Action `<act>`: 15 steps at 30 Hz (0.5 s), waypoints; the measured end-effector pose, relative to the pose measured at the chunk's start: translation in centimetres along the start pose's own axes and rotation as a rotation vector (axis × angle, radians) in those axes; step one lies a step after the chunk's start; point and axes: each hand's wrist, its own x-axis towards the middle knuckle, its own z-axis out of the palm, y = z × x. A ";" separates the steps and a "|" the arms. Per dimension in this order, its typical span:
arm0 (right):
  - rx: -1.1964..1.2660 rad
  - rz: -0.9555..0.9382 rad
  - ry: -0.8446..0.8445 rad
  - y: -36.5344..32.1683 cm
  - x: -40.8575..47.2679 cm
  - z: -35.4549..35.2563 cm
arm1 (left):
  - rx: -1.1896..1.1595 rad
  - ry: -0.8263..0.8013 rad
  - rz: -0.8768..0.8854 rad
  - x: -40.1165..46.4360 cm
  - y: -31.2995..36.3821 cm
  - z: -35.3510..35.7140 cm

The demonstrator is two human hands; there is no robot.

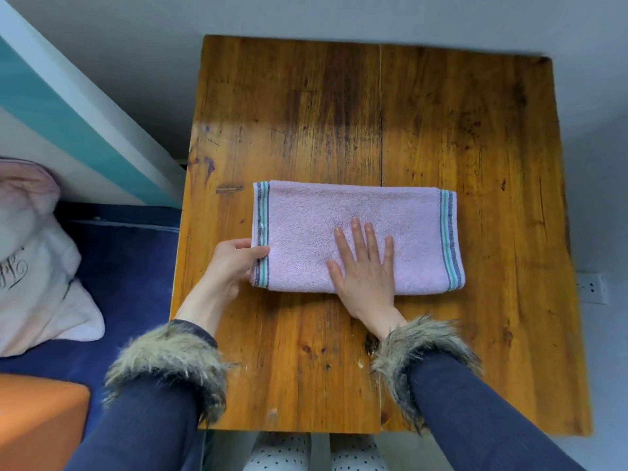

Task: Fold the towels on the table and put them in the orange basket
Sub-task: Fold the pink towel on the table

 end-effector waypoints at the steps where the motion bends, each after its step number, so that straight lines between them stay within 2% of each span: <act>1: 0.002 -0.002 -0.026 -0.1 0.0 -0.1 | -0.026 -0.038 -0.024 -0.3 0.3 -0.2; 4: 0.063 -0.043 -0.102 0.3 0.2 -1.1 | -0.026 -0.104 0.038 -1.4 1.1 -0.1; 7: 0.423 -0.035 -0.082 1.2 0.3 -3.2 | -0.043 -0.105 0.136 -3.0 2.4 0.9; 10: 0.803 0.107 0.093 3.2 -0.8 -5.7 | -0.003 -0.059 0.258 -4.9 3.7 2.8; 12: 0.887 0.210 0.203 5.2 -1.9 -6.9 | 0.050 -0.053 0.354 -6.4 4.7 4.9; 15: 1.074 0.408 0.231 8.7 -3.5 -8.0 | 0.201 -0.042 0.482 -8.1 5.9 9.4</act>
